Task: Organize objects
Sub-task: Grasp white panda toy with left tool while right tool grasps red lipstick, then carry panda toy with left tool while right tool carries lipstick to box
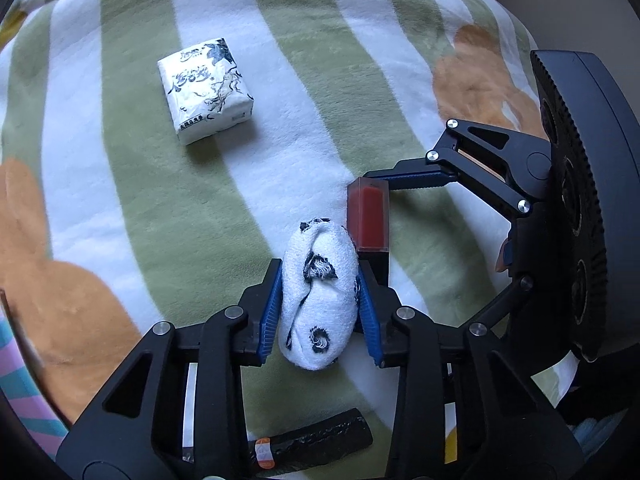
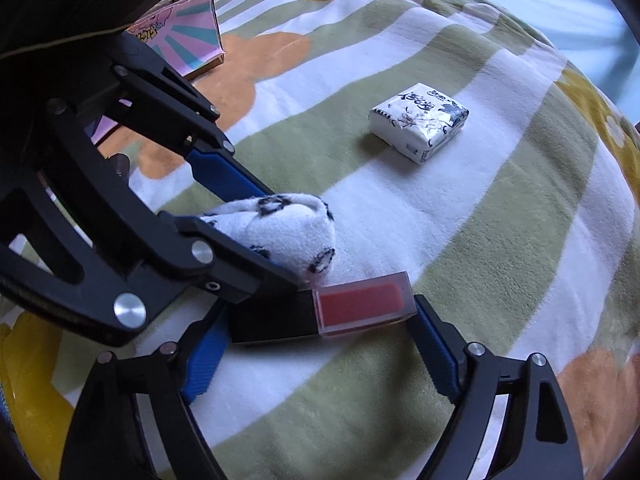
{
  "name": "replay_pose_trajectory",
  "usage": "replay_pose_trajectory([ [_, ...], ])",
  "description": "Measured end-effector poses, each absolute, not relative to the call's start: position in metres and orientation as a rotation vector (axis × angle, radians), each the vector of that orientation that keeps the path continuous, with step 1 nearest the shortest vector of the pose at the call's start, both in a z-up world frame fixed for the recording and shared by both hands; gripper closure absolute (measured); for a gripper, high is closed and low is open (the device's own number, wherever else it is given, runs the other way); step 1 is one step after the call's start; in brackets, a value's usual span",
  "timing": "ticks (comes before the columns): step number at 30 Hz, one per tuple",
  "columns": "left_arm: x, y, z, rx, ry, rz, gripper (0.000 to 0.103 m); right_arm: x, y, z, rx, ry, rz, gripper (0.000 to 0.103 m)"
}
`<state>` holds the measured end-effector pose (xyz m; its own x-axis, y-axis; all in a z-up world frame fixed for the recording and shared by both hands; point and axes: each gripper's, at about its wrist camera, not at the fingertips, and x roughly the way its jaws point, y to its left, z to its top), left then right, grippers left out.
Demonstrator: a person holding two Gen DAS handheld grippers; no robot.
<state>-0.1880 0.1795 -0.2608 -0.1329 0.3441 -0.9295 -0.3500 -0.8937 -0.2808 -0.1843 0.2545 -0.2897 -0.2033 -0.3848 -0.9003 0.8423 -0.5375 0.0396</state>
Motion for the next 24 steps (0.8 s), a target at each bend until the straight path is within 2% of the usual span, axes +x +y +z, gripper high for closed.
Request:
replay_pose_trajectory([
  [12, -0.178, 0.153, -0.224, -1.678, -0.002, 2.156, 0.071, -0.184, 0.260, -0.259, 1.222, 0.548, -1.923, 0.021],
  [24, -0.137, 0.116, -0.106, -1.603, -0.024, 2.343, 0.071, -0.141, 0.257, -0.125, 1.239, 0.472, -2.062, 0.021],
])
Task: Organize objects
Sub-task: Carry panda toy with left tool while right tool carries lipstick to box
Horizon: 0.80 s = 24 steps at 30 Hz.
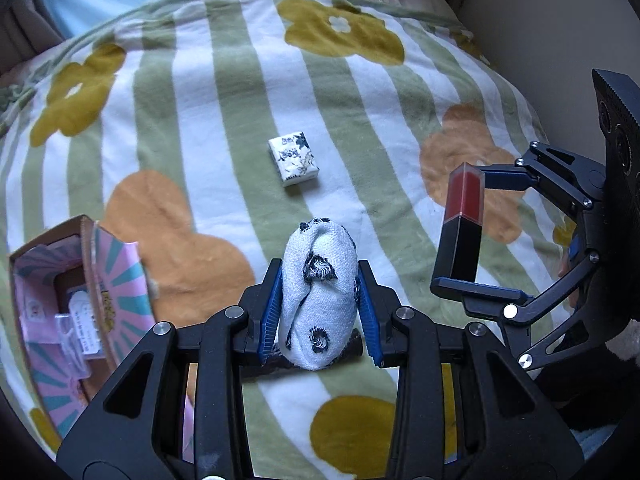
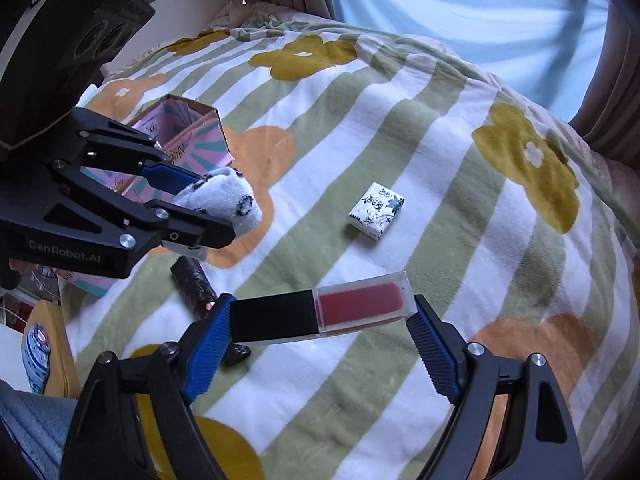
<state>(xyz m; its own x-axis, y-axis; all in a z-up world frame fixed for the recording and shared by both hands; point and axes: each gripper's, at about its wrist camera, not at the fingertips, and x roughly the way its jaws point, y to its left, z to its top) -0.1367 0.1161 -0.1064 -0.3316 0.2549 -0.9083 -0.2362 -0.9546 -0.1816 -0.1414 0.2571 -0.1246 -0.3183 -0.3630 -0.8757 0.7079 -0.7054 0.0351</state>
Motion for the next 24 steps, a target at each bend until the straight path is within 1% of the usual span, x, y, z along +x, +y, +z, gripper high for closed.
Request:
replay_pose_trajectory([
  [3, -0.122, 0.102, -0.080, -1.599, -0.034, 2.407, 0.071, -0.132, 0.249, -0.093, 1.288, 0.419, -2.125, 0.021],
  [6, -0.104, 0.087, -0.056, -1.592, -0.033, 2.488, 0.071, -0.118, 0.246, -0.065, 1.356, 0.327, -2.205, 0.021],
  [10, -0.086, 0.074, -0.039, -1.590, -0.029, 2.582, 0.071, -0.103, 0.238, -0.042, 1.458, 0.221, -2.312, 0.021],
  [14, -0.066, 0.061, -0.028, -1.588, -0.035, 2.664, 0.071, -0.089, 0.233, -0.027, 1.511, 0.141, -2.415, 0.021],
  [19, -0.049, 0.052, -0.034, -1.606, -0.086, 2.692, 0.071, -0.076, 0.234, -0.024, 1.567, 0.037, -2.492, 0.021],
  [24, -0.042, 0.051, -0.033, -1.595, -0.077, 2.686, 0.071, -0.068, 0.233, -0.023, 1.583, 0.047, -2.511, 0.021],
])
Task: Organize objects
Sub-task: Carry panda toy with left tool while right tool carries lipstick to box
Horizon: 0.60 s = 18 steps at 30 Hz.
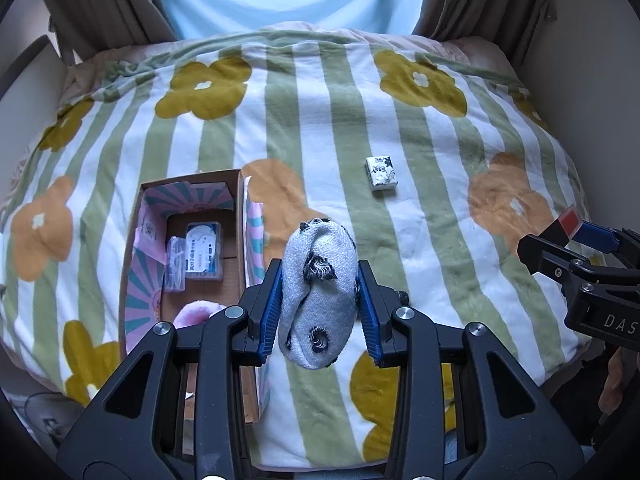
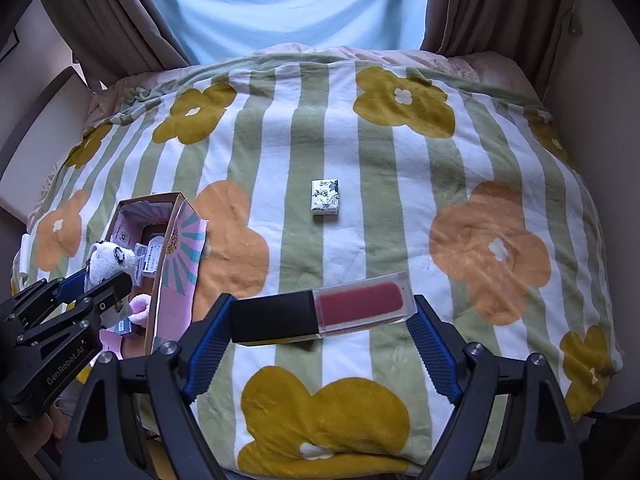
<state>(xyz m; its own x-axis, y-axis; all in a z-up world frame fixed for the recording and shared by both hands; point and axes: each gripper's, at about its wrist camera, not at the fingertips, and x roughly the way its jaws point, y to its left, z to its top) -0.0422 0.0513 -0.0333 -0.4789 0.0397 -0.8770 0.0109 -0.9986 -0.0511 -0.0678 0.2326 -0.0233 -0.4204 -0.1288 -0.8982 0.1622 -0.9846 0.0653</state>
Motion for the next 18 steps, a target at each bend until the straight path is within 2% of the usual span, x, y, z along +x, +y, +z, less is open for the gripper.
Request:
replay_pose_trajectory([
  [10, -0.032, 0.042, -0.023, -1.582, -0.108, 2.730, 0.071, -0.067, 0.229, -0.016, 1.569, 0.055, -2.504, 0.021],
  [18, -0.019, 0.007, -0.015, -1.616, -0.216, 2.850, 0.071, -0.081, 0.191, -0.004, 1.490, 0.154, -2.420, 0.021],
])
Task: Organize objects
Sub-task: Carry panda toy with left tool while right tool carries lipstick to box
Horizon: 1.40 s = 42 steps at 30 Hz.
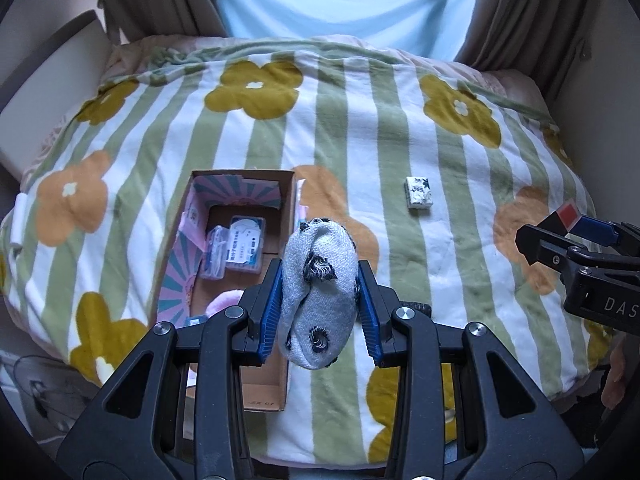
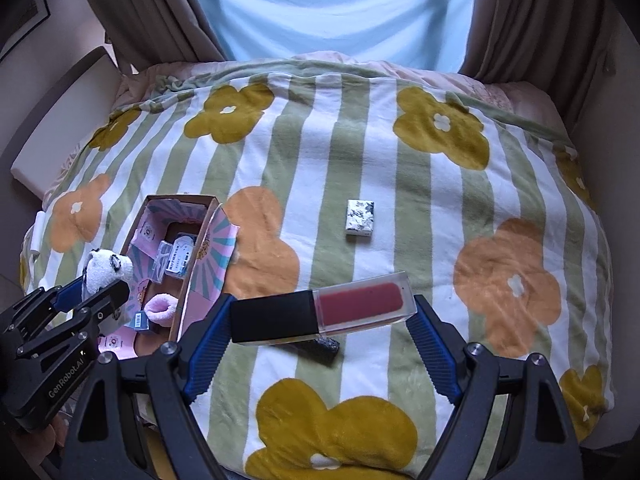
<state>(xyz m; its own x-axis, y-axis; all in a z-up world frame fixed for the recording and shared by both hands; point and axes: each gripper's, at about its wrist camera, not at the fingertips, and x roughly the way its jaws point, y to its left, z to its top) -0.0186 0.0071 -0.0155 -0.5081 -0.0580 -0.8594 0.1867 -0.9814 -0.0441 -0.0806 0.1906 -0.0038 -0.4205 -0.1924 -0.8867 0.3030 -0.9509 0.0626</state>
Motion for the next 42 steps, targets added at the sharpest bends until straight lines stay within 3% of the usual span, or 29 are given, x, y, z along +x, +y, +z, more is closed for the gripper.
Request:
replay_pose_trajectory([
  [20, 0.032, -0.080, -0.053, 1.337, 0.511, -2.188, 0.071, -0.108, 0.022, -0.031, 1.267, 0.569, -1.957, 0.021],
  [42, 0.005, -0.109, -0.178, 1.417, 0.696, -1.960, 0.071, -0.128, -0.096, -0.185, 1.271, 0.848, -1.544, 0.021],
])
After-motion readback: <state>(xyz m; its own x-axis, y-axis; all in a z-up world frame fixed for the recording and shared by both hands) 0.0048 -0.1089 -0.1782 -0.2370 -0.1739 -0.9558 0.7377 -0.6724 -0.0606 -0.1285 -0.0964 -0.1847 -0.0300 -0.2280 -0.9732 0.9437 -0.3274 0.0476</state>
